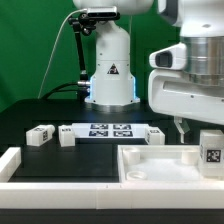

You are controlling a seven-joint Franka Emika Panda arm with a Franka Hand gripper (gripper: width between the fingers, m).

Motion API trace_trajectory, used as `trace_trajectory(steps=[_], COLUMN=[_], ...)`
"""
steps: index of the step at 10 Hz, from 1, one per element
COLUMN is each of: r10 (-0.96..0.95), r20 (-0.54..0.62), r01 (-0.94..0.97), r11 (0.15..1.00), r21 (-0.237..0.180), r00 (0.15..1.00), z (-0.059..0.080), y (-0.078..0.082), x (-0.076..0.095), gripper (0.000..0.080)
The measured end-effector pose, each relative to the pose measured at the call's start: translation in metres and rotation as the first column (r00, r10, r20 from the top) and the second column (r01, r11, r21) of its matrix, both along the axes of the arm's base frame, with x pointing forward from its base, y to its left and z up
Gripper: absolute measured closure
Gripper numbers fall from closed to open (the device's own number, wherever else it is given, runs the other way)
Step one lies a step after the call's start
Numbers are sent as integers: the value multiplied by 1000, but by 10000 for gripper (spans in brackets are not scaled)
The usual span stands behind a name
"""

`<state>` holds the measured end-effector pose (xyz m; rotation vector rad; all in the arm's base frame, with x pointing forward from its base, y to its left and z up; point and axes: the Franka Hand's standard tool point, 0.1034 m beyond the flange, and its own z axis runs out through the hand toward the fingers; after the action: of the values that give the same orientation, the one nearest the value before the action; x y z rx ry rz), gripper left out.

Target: Assemble one leg

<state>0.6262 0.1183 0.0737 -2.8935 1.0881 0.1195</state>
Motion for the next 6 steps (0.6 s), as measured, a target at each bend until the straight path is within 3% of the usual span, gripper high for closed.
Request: trace_trajectory(steps=[2,6], r10=[147,504], r20=[12,42], r01=[-147,-504], r11=[989,864], r21=[-15,-4], r00=[989,863], z=[-3,-4], y=[6,3], x=[-3,-1], gripper=[150,150])
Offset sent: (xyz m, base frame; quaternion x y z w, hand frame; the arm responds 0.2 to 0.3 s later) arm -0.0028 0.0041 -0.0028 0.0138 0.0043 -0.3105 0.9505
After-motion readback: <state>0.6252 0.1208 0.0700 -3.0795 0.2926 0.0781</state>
